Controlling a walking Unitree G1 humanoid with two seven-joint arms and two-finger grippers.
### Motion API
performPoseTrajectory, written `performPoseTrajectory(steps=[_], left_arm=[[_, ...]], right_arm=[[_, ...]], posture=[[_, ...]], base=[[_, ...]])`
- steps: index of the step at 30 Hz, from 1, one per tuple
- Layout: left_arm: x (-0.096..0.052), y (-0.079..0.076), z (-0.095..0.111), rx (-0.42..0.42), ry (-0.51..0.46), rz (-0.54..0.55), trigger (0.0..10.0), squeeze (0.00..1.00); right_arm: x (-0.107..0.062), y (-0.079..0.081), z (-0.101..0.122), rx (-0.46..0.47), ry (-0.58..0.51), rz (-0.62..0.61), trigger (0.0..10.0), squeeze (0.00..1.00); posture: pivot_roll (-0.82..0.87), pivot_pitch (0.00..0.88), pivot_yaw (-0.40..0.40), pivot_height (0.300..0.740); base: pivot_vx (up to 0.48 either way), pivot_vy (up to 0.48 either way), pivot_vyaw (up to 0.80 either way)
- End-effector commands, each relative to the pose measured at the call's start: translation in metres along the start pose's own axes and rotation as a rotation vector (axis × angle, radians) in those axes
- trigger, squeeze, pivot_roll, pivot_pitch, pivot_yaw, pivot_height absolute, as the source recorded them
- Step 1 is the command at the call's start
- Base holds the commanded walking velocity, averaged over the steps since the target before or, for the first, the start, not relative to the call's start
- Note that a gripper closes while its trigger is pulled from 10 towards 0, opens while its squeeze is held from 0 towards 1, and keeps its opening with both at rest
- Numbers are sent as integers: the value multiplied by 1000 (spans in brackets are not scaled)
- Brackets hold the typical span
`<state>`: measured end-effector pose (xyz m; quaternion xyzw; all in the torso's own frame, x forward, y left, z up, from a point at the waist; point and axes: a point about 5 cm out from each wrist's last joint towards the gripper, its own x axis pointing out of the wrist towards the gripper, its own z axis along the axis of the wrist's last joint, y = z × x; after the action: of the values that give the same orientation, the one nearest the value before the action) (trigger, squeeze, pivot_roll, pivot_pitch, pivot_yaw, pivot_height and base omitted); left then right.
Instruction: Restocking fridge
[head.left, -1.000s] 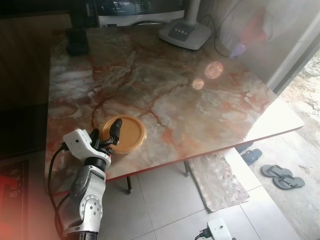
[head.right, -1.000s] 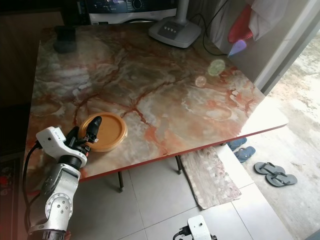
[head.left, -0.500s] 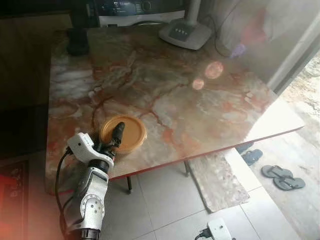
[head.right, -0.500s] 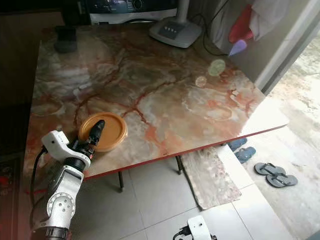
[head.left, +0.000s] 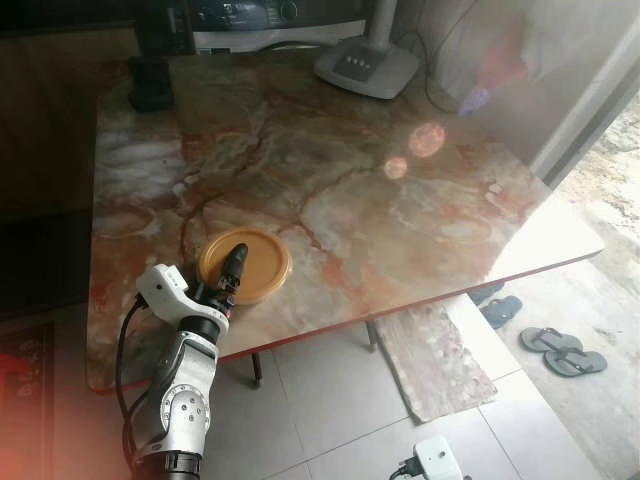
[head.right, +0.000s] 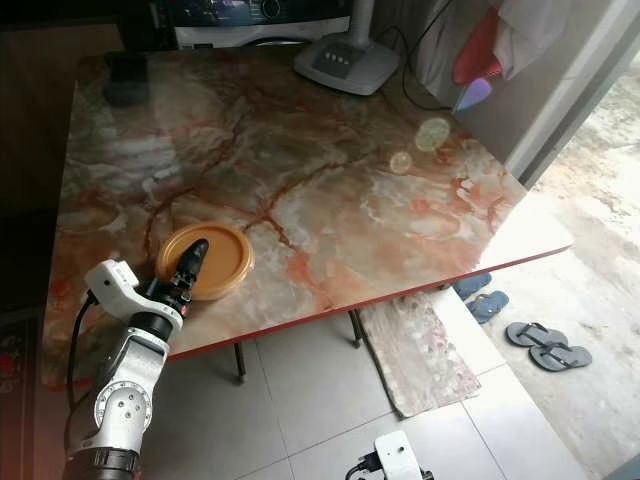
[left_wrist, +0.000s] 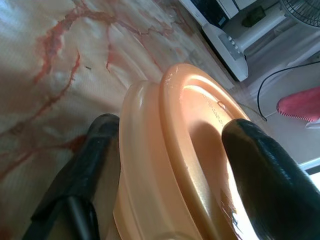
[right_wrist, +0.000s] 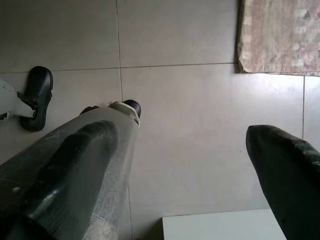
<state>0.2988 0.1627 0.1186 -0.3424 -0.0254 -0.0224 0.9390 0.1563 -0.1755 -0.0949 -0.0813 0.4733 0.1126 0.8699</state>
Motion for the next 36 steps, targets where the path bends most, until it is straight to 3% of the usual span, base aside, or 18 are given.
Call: performPoseTrajectory(steps=[1,36], left_arm=[[1,-1,-4,-4,23,1,0,0],[4,-2,12,6,-62,28,0,0]], right_arm=[[-2,-3,-6,-9,19,-8,10000,0],[-2,-4,-5,-32,21,-4,10000,0]], posture=[[108,140,-128,740],[114,141,-133,740]], base=[[0,0,0],[0,0,0]])
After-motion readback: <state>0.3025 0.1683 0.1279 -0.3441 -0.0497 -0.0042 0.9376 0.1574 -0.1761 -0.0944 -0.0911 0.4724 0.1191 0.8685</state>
